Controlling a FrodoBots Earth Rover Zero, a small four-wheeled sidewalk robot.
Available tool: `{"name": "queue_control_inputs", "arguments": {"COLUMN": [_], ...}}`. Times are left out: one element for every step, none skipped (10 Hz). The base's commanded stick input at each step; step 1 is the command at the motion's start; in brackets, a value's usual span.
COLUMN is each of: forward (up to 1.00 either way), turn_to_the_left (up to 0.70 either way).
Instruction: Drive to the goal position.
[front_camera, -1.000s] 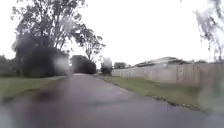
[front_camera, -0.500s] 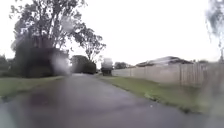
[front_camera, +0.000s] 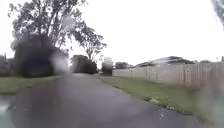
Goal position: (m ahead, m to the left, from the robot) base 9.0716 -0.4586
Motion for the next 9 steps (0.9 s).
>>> {"name": "queue_control_inputs", "arguments": {"forward": [0.85, 0.85, 0.85, 0.85, 0.85, 0.85, 0.85, 0.85, 0.85], "turn_to_the_left": [0.34, 0.34, 0.34, 0.34, 0.34, 0.22, 0.01, 0.0, 0.0]}}
